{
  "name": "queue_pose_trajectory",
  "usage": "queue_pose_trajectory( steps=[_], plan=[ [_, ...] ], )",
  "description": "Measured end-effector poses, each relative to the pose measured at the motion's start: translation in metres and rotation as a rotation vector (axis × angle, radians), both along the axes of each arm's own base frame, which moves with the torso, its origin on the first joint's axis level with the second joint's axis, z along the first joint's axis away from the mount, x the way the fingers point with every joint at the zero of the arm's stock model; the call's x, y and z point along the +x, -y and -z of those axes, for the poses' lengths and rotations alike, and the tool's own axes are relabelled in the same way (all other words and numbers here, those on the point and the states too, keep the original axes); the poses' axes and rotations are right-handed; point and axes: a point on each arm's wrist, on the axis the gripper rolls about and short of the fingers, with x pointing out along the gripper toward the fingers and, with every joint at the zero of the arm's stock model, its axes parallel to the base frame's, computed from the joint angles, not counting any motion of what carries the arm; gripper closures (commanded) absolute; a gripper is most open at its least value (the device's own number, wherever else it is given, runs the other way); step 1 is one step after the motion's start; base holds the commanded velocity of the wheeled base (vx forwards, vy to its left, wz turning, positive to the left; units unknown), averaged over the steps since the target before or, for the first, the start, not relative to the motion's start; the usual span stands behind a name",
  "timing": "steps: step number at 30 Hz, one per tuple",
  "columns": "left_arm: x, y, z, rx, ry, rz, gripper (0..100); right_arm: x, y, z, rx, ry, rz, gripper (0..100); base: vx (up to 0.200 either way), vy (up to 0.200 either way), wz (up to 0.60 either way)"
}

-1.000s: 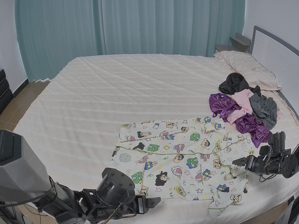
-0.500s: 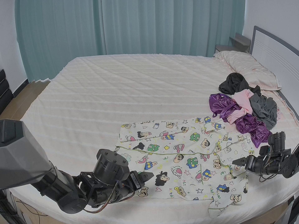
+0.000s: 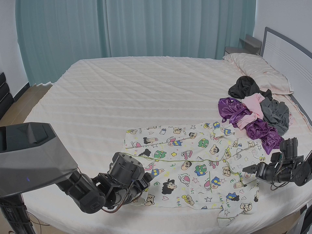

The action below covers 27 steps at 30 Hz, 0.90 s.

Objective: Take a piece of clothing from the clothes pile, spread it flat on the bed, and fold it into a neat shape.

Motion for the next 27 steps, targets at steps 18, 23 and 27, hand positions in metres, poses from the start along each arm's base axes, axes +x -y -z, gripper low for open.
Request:
queue_pose_trajectory(
  steps=[18, 23, 27],
  plan=[
    [0.014, -0.001, 0.009, 0.022, 0.005, -0.046, 100, 0.0, 0.0, 0.002, 0.0, -0.006, 0.0, 0, 0.0, 0.0, 0.0],
    [0.012, -0.002, 0.011, 0.033, -0.007, -0.044, 100, 0.0, 0.0, 0.002, 0.0, -0.009, 0.0, 0, 0.0, 0.0, 0.0],
    [0.012, -0.002, 0.011, 0.038, -0.006, -0.04, 100, 0.001, 0.0, 0.002, 0.0, -0.009, 0.002, 0, 0.0, 0.0, 0.0]
  ],
)
